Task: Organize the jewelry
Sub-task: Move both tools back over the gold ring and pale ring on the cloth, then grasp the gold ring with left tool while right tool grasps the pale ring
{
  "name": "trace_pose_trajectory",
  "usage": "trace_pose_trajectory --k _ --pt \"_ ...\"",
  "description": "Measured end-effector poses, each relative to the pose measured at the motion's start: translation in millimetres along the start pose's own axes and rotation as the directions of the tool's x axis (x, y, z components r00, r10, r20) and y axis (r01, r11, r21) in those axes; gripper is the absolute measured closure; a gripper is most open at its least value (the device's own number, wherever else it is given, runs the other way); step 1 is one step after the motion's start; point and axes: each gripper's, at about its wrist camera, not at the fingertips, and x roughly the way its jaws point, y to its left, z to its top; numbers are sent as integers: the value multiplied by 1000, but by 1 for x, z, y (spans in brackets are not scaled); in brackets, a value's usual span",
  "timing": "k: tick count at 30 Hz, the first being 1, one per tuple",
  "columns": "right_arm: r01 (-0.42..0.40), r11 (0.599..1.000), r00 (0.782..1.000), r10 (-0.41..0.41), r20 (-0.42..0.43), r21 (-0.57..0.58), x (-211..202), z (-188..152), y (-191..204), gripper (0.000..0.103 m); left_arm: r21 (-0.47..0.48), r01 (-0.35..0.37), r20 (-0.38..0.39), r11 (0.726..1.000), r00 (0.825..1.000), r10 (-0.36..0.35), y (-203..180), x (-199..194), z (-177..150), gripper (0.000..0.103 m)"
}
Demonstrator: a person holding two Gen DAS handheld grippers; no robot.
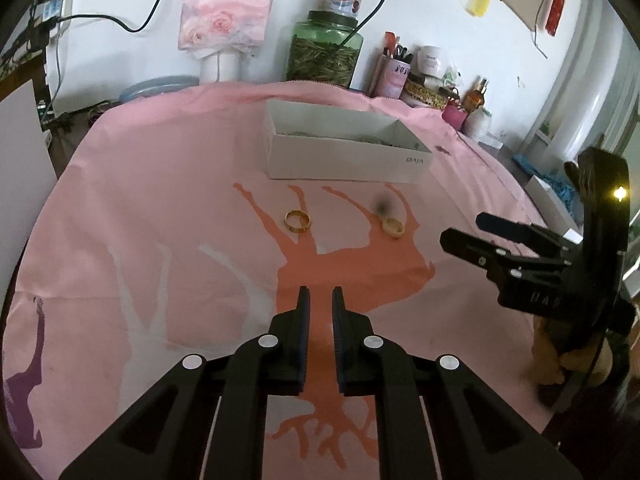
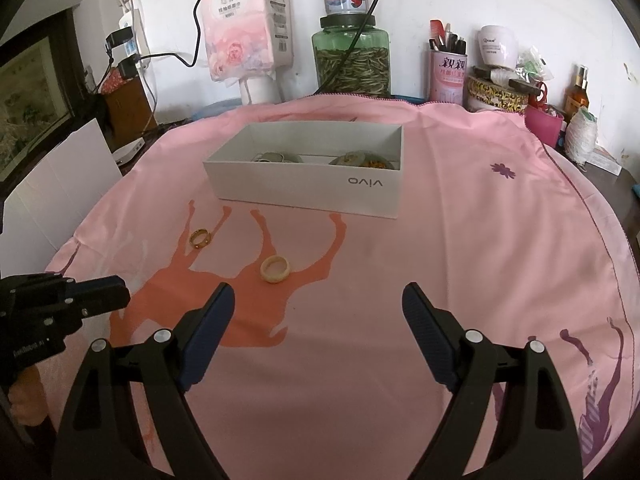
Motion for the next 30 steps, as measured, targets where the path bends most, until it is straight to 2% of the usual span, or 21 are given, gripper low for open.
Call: trace_pose_trajectory --k 6,11,13,17,24,30 --pt "7 1000 1000 -7 -15 2 4 0 0 22 75 -74 -42 994 996 78 -9 27 17 88" --pt "-3 1000 1000 4 -14 5 4 -1 -1 22 5 -13 -64 1000 998 13 9 29 20 88" --pt "-10 1000 1000 10 -15 3 3 -1 0 22 -29 -1 -52 1000 999 -1 18 23 21 88" --pt "-11 1000 1000 11 -14 -8 3 -1 3 22 -59 21 -76 998 997 -25 23 24 20 88" --pt "-16 1000 999 16 -49 -4 10 -2 1 22 79 -77 -109 994 990 86 -3 51 36 79" --pt "-39 999 996 37 -80 -26 21 1 7 22 99 -99 -99 990 989 109 -1 79 60 78"
